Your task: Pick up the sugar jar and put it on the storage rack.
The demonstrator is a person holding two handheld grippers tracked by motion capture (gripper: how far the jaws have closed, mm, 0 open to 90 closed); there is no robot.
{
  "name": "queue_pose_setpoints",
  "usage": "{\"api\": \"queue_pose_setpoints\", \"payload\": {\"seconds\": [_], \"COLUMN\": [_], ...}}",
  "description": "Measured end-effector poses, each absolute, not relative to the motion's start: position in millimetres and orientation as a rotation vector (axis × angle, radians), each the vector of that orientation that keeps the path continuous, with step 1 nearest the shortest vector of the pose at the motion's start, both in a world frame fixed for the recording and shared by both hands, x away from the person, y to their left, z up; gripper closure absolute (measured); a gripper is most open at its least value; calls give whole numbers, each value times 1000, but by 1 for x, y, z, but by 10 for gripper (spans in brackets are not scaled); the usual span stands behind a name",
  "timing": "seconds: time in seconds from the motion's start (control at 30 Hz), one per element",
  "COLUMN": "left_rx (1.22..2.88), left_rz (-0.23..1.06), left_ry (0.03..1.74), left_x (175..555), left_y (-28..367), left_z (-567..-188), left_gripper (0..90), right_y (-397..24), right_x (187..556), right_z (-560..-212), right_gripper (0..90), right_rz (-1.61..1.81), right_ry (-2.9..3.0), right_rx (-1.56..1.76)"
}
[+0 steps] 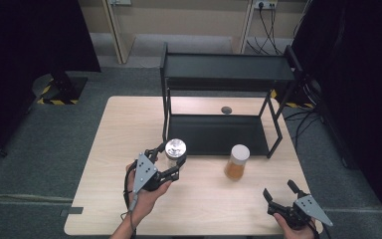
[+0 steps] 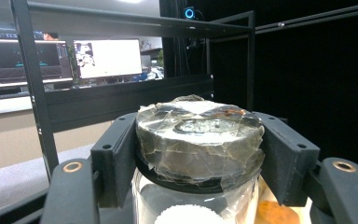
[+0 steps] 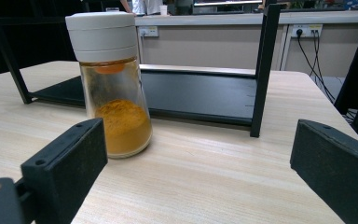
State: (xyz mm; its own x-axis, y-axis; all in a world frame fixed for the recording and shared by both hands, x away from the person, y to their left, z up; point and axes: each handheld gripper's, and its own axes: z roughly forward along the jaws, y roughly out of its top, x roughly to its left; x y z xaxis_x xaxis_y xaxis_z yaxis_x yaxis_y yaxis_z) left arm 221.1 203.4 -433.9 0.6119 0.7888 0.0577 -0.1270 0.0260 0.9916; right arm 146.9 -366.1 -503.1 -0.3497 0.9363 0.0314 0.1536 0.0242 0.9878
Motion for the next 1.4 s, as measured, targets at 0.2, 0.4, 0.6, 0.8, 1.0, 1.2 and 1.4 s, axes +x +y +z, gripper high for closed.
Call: {"api": "queue_pose_setpoints", "payload": {"seconds": [0.2, 0.4, 0.6, 0.8, 1.0, 1.2, 1.4], "left_rx": [1362, 1356, 1344, 1344, 1339, 1334, 1325], "left_rz": [789, 800, 808, 816, 826, 837, 845], "left_ry": [616, 611, 615, 618, 623, 621, 623], "left_x": [225, 228, 230, 233, 234, 237, 239], "left_y": [202, 200, 198, 198, 197, 196, 194], "left_z": [-427, -420, -414, -408, -403, -398, -393], "left_gripper": [347, 347, 347, 348, 348, 348, 348], "right_y": [-366, -366, -367, -367, -367, -367, -367], "right_x": [147, 147, 147, 147, 148, 148, 148], "right_z": [-503, -503, -503, -503, -503, -503, -503], "right_gripper": [41, 41, 41, 41, 41, 41, 41], "right_rz": [1393, 1396, 1398, 1397, 1401, 1399, 1400], "right_ry": [1592, 1591, 1590, 1592, 1592, 1594, 1593], "right_rx": [1136, 1139, 1140, 1142, 1144, 1143, 1141]}}
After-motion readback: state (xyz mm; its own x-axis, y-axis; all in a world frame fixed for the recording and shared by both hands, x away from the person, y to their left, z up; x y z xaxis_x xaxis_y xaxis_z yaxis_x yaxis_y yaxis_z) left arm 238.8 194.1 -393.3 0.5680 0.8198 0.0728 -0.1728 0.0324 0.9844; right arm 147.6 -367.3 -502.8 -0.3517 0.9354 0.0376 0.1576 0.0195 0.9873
